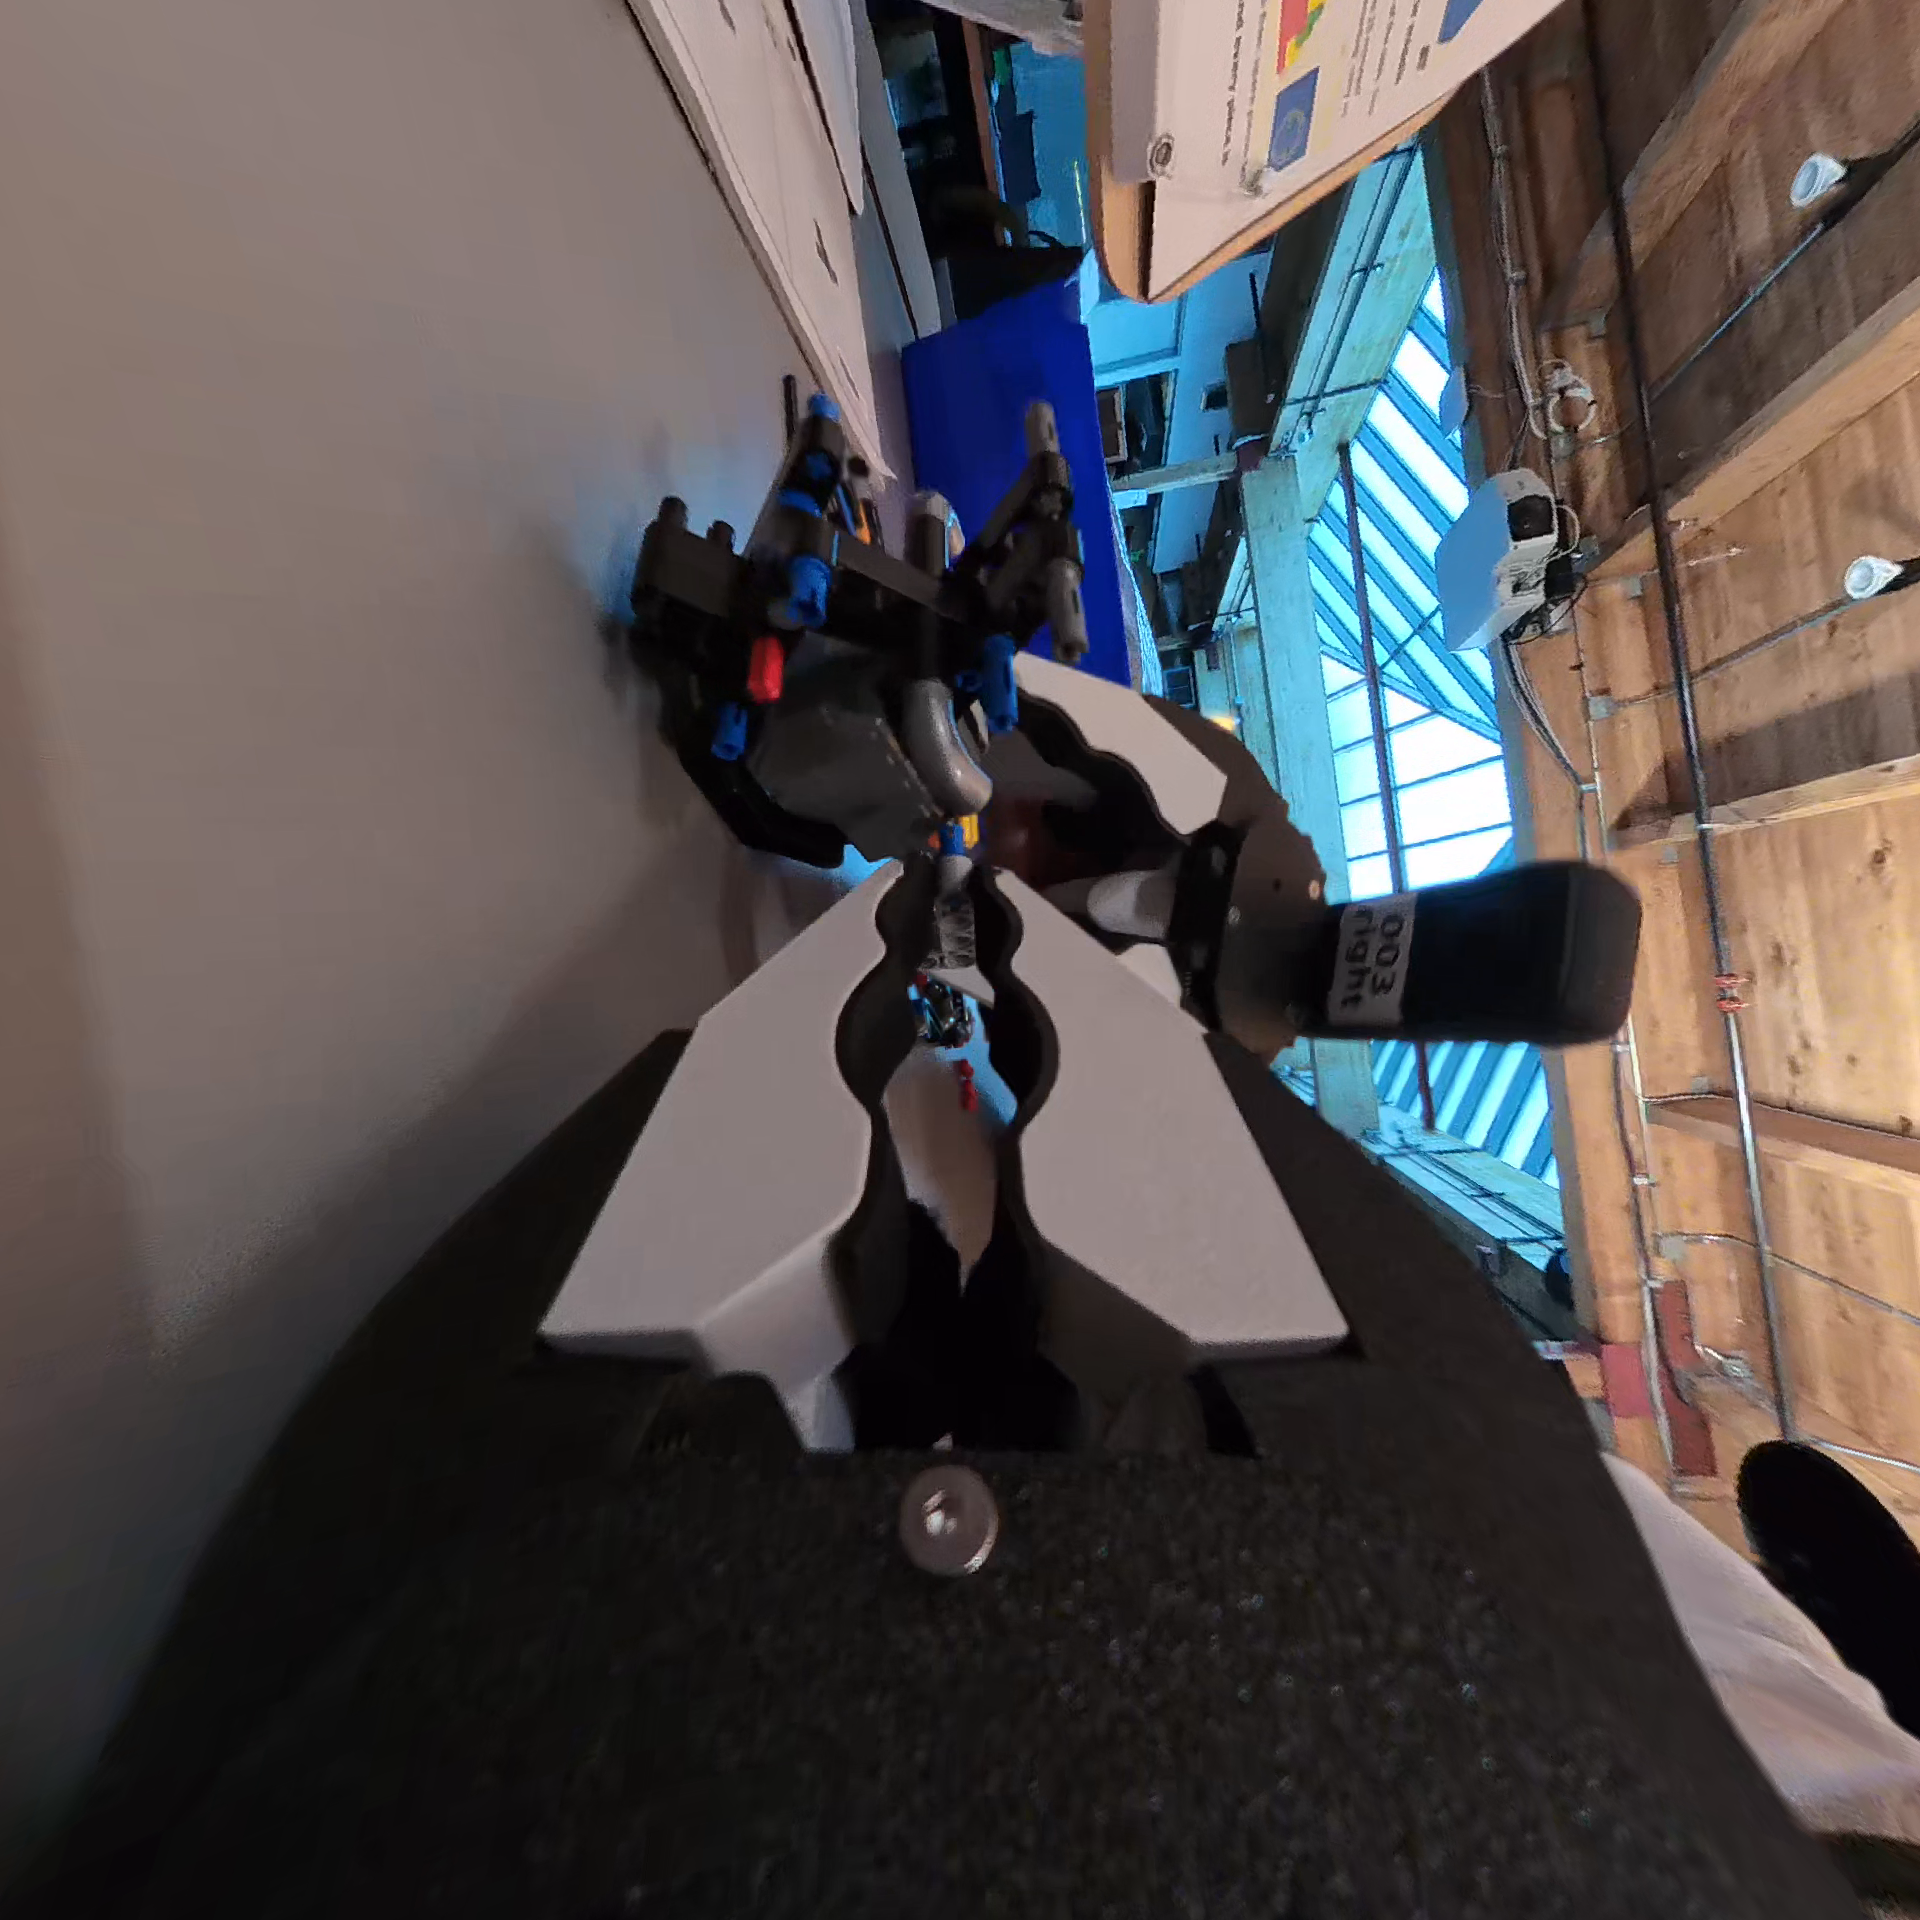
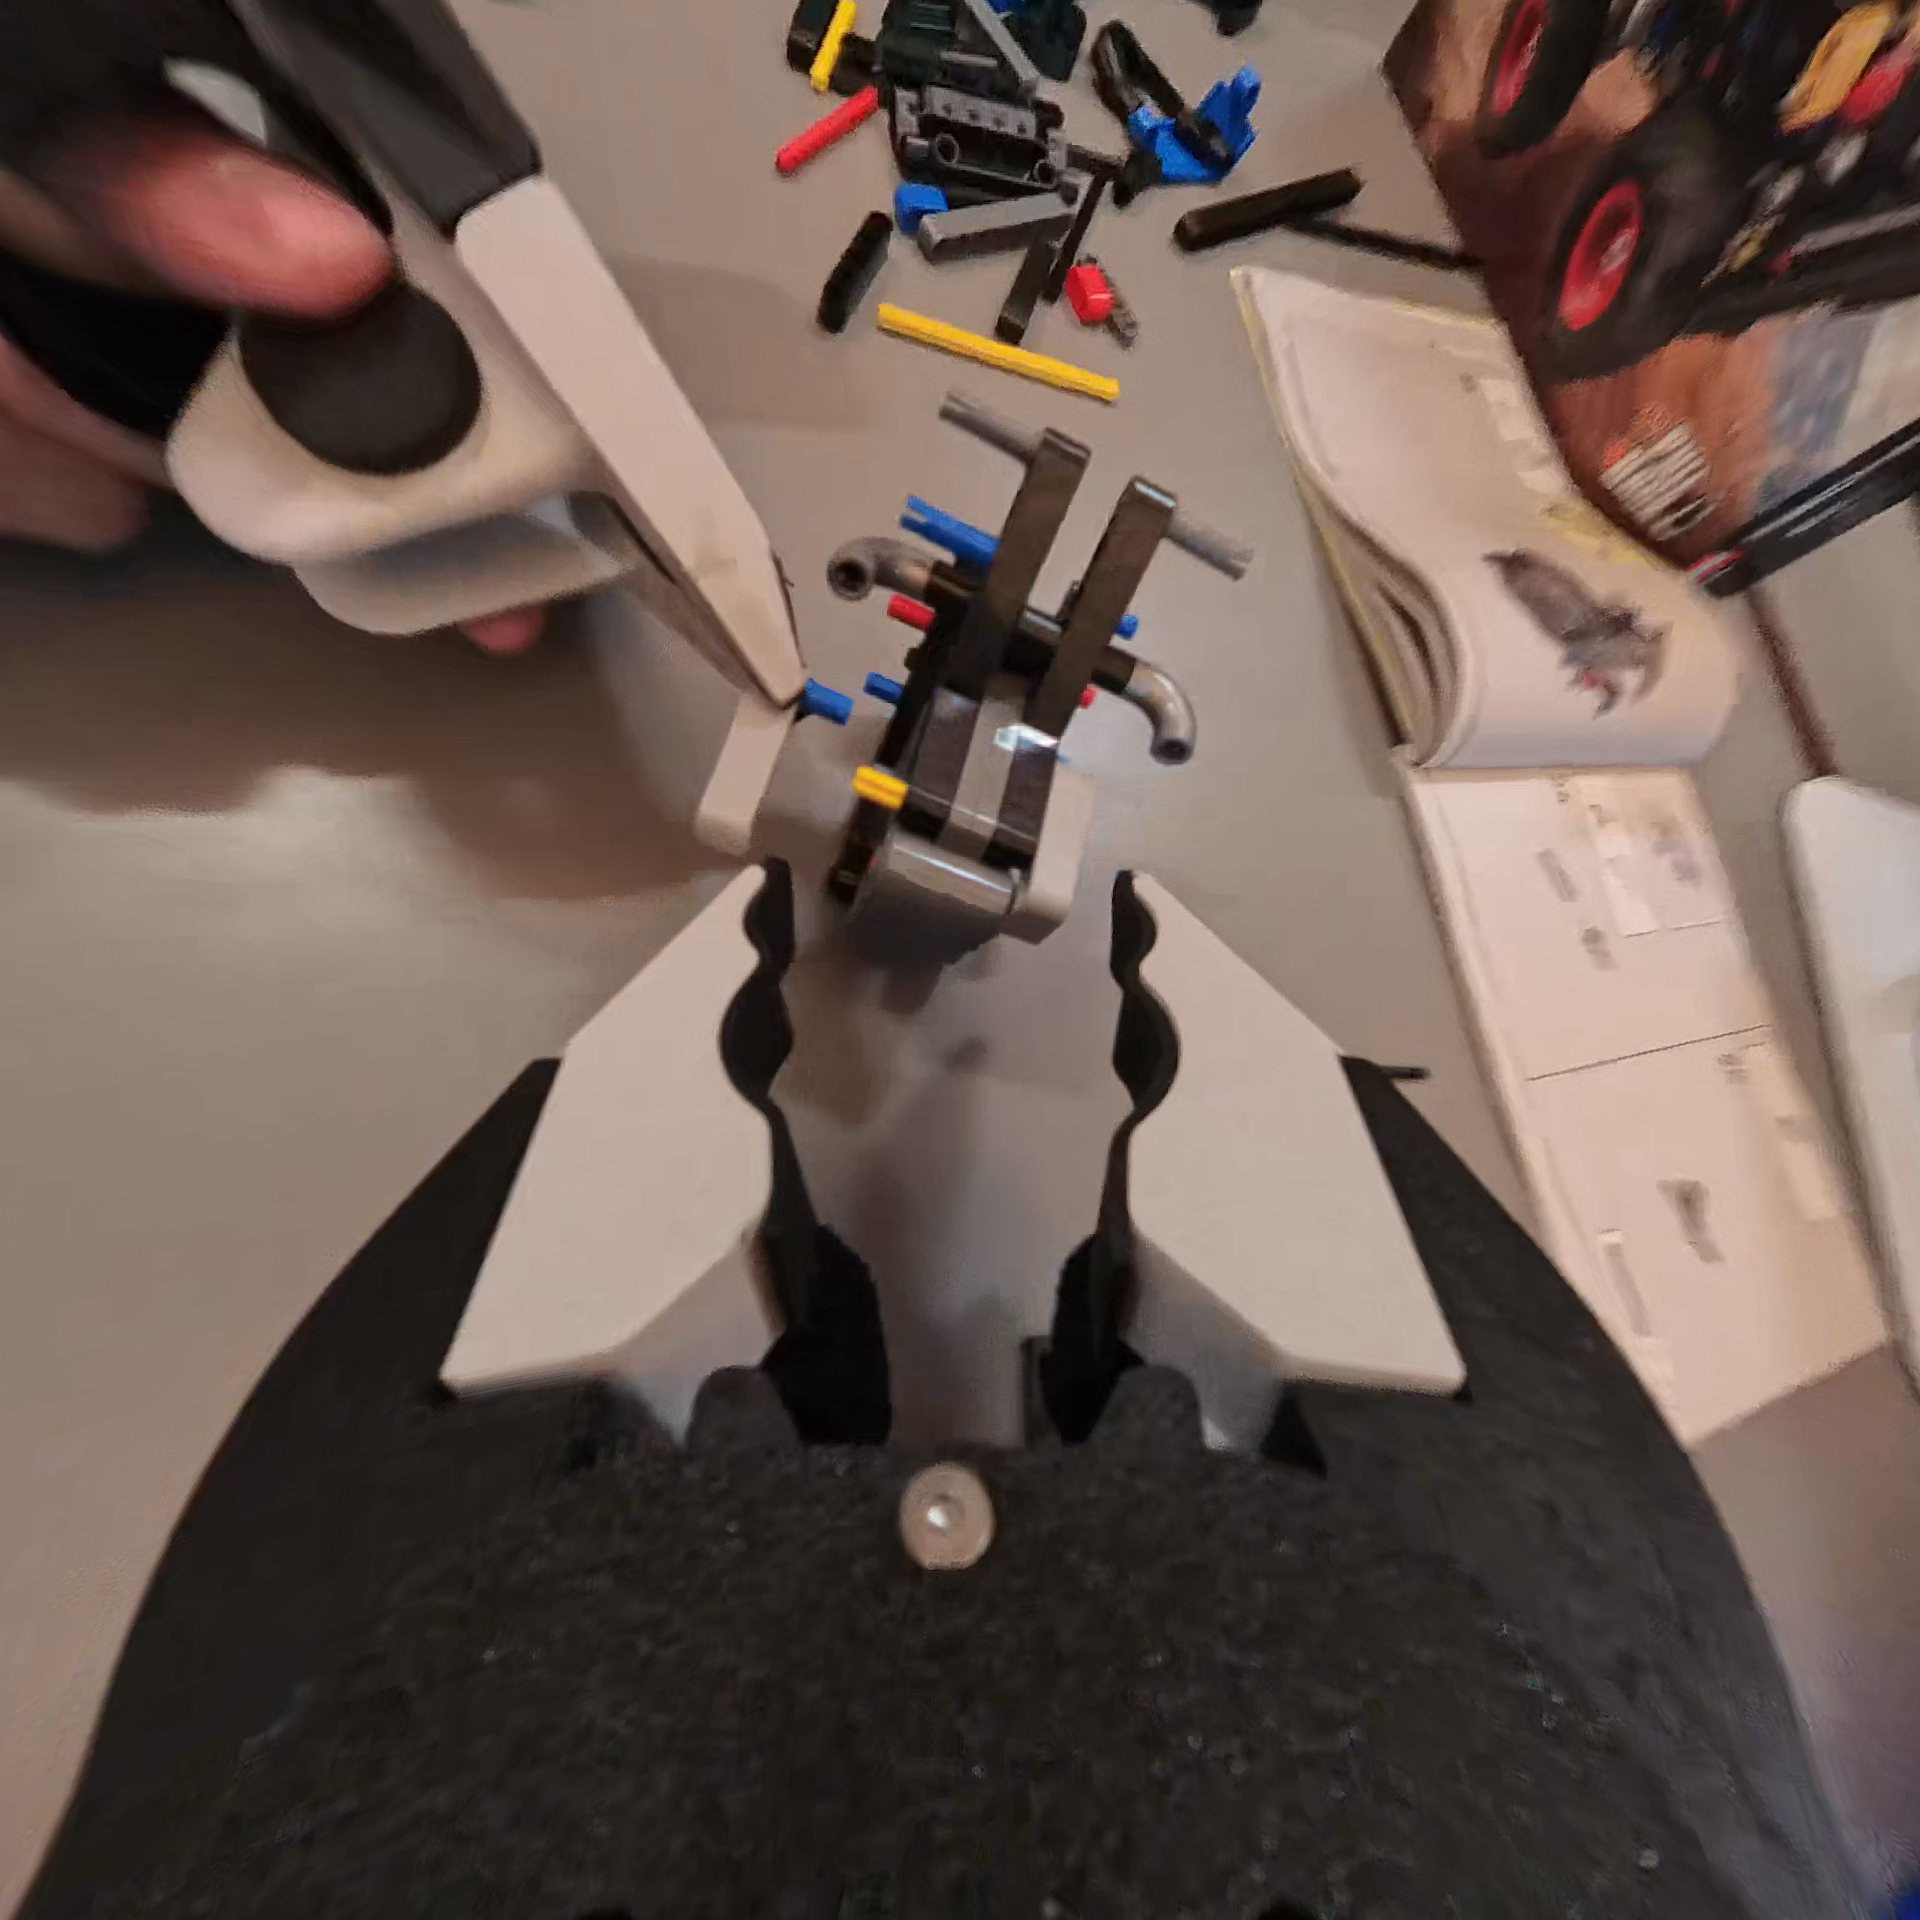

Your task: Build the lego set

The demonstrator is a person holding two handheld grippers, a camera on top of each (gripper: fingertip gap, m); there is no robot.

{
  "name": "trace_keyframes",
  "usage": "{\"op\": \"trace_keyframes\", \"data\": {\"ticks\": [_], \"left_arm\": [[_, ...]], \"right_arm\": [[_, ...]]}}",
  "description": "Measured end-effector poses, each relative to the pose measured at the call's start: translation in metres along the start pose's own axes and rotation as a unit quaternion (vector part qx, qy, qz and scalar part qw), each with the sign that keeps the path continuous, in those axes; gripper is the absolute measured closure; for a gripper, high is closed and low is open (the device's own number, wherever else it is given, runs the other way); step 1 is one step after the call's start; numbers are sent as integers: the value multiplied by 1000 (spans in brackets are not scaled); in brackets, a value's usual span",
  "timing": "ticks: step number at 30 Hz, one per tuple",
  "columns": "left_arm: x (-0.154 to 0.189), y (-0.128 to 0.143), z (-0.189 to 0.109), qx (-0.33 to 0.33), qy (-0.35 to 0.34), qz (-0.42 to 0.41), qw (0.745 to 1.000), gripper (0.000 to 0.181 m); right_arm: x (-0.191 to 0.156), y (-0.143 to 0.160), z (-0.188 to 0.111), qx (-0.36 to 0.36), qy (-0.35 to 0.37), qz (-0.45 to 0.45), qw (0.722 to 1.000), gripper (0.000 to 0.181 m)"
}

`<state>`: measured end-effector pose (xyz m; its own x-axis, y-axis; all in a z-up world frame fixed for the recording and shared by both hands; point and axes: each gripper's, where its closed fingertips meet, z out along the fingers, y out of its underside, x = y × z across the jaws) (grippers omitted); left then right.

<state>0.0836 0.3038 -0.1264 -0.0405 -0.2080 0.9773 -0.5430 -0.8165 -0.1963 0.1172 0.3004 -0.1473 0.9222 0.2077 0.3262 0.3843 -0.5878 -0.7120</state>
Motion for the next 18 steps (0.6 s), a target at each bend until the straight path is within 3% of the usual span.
{"op": "trace_keyframes", "data": {"ticks": [5, 14, 18], "left_arm": [[-3, -6, 2, -8, 10, -34, 999, 175], [-4, -14, 1, 5, 24, -66, 998, 176], [-4, -15, 1, -3, 32, -75, 997, 175]], "right_arm": [[9, -7, 6, 27, 73, -100, 992, 138], [5, -6, 3, 7, 62, -30, 998, 140], [-12, -5, -1, 6, 18, -32, 999, 124]]}}
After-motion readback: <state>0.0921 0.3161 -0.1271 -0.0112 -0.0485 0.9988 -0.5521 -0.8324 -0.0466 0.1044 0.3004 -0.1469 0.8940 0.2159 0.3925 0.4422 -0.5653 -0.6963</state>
